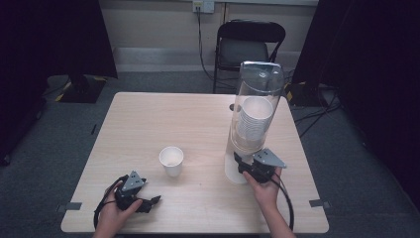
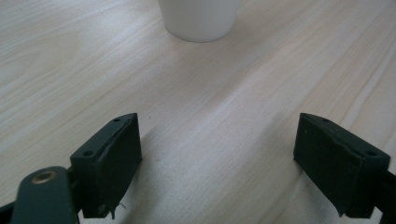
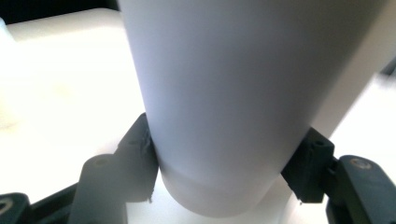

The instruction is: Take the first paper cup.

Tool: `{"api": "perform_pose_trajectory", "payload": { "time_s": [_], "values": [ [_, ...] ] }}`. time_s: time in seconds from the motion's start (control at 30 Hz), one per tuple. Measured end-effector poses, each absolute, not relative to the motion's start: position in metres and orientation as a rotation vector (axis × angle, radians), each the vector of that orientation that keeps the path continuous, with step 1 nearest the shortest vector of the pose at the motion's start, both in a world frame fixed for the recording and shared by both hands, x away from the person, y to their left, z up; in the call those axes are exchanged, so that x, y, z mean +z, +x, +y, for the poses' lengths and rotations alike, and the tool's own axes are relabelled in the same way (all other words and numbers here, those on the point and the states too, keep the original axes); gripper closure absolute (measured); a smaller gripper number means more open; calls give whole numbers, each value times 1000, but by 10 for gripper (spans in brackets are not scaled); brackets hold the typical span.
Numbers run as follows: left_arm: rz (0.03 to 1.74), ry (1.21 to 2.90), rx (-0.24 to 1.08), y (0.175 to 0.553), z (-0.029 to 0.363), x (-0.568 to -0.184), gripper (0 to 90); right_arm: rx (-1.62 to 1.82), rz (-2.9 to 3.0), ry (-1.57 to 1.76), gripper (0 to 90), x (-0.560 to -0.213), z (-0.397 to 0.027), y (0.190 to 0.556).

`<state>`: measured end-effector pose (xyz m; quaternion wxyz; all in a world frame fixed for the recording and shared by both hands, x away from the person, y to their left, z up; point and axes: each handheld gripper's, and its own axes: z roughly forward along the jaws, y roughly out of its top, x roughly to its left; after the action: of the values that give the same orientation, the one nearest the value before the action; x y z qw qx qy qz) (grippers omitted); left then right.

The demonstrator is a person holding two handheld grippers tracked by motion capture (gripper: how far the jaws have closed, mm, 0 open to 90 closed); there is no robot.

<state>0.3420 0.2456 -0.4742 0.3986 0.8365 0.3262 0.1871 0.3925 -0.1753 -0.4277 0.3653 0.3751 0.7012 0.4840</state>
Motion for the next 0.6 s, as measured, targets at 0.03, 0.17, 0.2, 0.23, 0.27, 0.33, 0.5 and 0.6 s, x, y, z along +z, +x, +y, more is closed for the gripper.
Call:
{"api": "perform_pose_trajectory", "payload": {
  "time_s": [0.03, 0.17, 0.2, 0.23, 0.27, 0.33, 0.5, 0.6],
  "values": [
    [824, 2117, 472, 342, 246, -474, 147, 1253, 1812, 988, 373, -442, -177, 392],
    [822, 2118, 472, 342, 246, -474, 147, 1248, 1870, 968, 356, -449, -178, 392],
    [824, 2115, 470, 342, 246, -474, 147, 1248, 1887, 954, 355, -445, -176, 393],
    [824, 2115, 470, 342, 246, -474, 147, 1248, 1887, 954, 355, -445, -176, 393],
    [820, 2124, 472, 342, 247, -474, 147, 1221, 1907, 964, 355, -447, -178, 394],
    [823, 2118, 471, 342, 246, -474, 147, 1226, 1918, 976, 355, -449, -181, 395],
    [827, 2117, 473, 340, 246, -474, 147, 1212, 1951, 984, 353, -453, -188, 391],
    [827, 2116, 474, 340, 246, -474, 147, 1192, 1962, 974, 352, -450, -193, 386]
  ]
}}
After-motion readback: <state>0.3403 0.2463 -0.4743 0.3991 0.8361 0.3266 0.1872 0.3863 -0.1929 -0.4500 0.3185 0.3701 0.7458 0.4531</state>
